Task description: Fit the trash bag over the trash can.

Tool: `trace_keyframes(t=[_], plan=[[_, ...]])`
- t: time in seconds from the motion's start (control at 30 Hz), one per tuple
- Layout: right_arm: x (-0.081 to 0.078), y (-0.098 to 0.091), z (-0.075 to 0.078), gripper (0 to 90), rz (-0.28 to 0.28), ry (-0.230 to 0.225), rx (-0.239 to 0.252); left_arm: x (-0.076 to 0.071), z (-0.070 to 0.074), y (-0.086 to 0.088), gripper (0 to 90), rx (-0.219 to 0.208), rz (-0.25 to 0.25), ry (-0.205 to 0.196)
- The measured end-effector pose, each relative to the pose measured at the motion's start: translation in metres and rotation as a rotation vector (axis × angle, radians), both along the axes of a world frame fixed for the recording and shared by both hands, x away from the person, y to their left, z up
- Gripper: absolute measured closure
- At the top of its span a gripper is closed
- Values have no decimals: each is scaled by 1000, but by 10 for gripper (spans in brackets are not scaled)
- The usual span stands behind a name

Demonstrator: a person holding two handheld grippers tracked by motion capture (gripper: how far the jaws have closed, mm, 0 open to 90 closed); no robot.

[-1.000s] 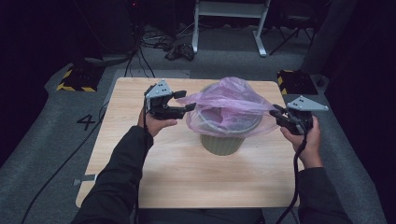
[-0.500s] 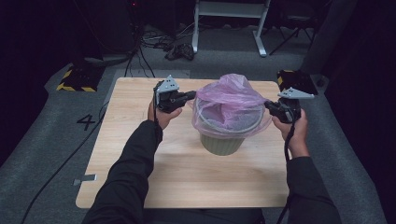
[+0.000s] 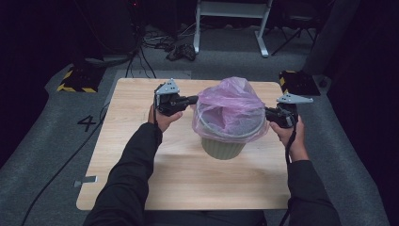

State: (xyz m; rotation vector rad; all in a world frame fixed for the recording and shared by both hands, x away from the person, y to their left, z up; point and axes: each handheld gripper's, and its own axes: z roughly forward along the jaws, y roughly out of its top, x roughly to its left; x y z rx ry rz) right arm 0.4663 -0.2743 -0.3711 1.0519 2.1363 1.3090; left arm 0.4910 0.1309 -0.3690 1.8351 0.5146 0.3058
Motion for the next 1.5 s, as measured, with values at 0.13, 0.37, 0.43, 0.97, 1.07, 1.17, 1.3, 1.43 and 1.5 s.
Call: trace_keyframes(t=[0.13, 0.37, 0.43, 0.97, 1.07, 1.17, 1.3, 1.43, 1.5], plan=[[-14, 2, 1, 900, 44, 17, 12, -20, 4, 10, 900, 40, -45, -17], [-45, 6, 14, 897, 16, -40, -101, -43, 16, 23, 900, 91, 4, -87], [-47, 2, 19, 893, -28, -48, -100, -42, 18, 24, 900, 88, 23, -85], [-7, 5, 5, 897, -59, 89, 2, 5, -17, 0, 900, 114, 127, 14], [2, 6, -8, 897, -40, 155, 50, 10, -27, -9, 900, 138, 119, 43], [6, 9, -18, 897, -29, 176, 64, 13, -35, -19, 900, 159, 96, 68], [8, 12, -29, 897, -26, 195, 51, 14, -43, -26, 900, 171, 65, 105], [10, 11, -38, 896, -16, 218, 56, 15, -54, -26, 900, 183, 52, 144], [9, 12, -44, 897, -13, 240, 33, 14, -61, -27, 900, 219, 51, 166]])
